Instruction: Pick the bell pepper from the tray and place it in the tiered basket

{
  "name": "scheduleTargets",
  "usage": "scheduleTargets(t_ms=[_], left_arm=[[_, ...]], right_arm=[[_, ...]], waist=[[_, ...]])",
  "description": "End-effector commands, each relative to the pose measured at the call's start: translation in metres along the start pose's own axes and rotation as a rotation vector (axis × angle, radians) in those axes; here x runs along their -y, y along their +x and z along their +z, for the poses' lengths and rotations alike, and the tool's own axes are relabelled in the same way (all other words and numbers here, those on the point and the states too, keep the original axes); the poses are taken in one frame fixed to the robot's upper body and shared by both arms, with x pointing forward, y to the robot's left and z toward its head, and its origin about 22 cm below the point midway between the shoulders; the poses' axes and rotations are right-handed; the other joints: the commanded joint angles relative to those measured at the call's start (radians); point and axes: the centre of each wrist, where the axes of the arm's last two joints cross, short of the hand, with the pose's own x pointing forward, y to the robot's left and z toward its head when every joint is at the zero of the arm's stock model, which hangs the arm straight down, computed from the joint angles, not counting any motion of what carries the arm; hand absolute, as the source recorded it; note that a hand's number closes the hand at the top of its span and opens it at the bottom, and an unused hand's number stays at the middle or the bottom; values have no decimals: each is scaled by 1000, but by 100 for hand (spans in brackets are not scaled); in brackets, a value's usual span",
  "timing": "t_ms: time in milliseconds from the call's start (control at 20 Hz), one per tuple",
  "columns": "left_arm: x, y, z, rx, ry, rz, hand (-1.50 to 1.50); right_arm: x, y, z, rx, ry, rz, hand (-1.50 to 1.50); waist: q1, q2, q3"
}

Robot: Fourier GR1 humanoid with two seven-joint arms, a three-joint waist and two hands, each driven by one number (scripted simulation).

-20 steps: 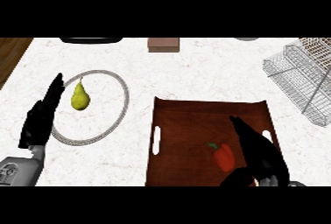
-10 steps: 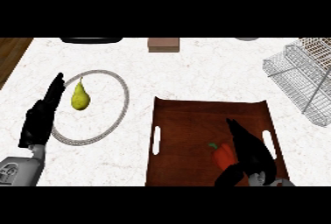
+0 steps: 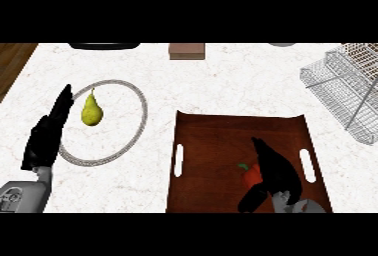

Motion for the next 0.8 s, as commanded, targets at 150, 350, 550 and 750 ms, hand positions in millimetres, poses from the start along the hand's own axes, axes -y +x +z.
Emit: scheduleTargets(t_ms=[150,350,550,750], left_arm=[[15,-3,-6,4,15,12,0],[-1,-1,-8,8,-5,4,0],[-4,15,1,-4,-22,4,0],[4,-5,5,-5,0,0,0]], right_arm=[[-4,13,-12,-65,73,6,-150],[-28,14,-22,1,213,116,150],[-29,13,-15,45,112,251,150],[-17,4,-8,51,105,91,150]], waist=[[-2,1,0],[4,2,0],[6,-1,0],[-3,-1,0]])
